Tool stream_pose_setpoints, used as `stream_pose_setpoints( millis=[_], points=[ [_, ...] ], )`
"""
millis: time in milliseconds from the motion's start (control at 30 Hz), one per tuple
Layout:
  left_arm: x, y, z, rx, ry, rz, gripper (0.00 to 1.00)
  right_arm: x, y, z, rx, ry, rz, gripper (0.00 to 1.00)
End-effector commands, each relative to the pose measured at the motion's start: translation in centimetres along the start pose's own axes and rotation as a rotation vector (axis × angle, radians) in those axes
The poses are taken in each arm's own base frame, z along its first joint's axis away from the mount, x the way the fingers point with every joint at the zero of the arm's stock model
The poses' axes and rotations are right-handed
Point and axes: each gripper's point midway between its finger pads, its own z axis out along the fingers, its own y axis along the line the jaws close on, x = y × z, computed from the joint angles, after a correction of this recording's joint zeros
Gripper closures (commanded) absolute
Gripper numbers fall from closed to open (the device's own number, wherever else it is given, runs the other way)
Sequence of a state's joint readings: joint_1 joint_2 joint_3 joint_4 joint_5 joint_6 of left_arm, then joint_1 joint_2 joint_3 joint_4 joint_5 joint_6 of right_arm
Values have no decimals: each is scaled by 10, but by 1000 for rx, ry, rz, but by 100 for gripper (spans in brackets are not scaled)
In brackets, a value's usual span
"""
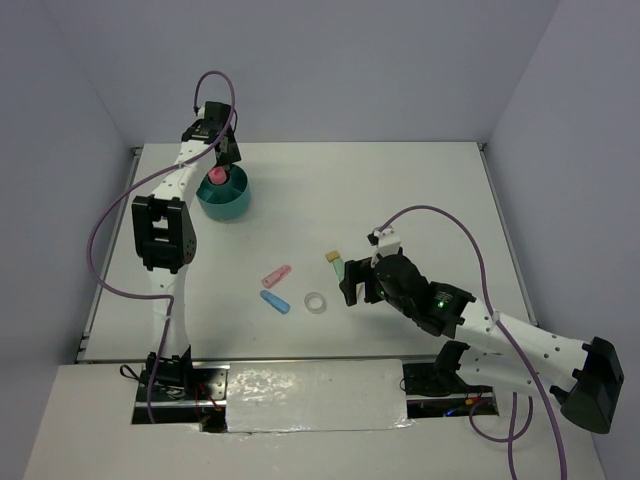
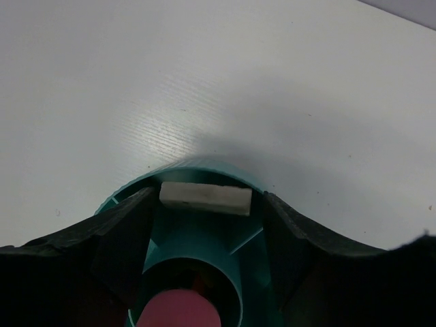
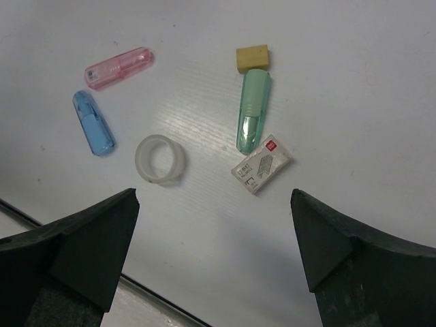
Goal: Sort the stationery into containers
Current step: Place the stationery in the storage box, then pick up the stationery from the center of the board.
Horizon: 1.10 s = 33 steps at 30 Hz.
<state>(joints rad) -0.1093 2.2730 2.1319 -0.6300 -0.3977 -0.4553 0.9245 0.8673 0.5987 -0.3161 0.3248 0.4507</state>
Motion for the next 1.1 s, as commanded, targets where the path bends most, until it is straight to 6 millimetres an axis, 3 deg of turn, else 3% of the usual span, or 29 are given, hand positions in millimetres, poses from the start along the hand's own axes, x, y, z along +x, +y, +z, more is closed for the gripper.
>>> stream_pose_setpoints(
  millis=[0,333,467,633,667,700,800,867,900,967,1000,1067],
  points=[
    [-37,2,-34,33,-78,-18,24,-13,4,0,-14,-49,8,0],
    [-47,1,-53,59,-110,-45,13,-13,4,6,-8,-31,5,0],
    [-70,1,-85,111,-167,-81,1,-3,5,19,-9,31,4,0],
    [-93,7,-135,156,-218,-122,1,0,3,33,56,100,-15,3],
    [-94,9,-144,163,-218,-136,1,-8,6,34,68,100,-14,4],
    [-93,10,-153,170,-215,-142,1,-6,3,42,93,123,-30,10],
    [-75,12,-190,242,-170,-158,1,-24,10,55,90,125,-77,25],
    [-49,8,-220,322,-136,-154,1,-27,17,72,62,157,-116,33],
    [-24,9,-239,346,-124,-129,1,-22,11,85,64,195,-154,36],
    [-7,4,-262,397,-143,-138,1,-33,9,102,63,197,-166,42],
    [16,5,-281,432,-145,-117,1,-36,0,110,85,207,-167,43],
    [30,10,-297,467,-163,-118,1,-32,-11,131,136,262,-195,43]
  ],
)
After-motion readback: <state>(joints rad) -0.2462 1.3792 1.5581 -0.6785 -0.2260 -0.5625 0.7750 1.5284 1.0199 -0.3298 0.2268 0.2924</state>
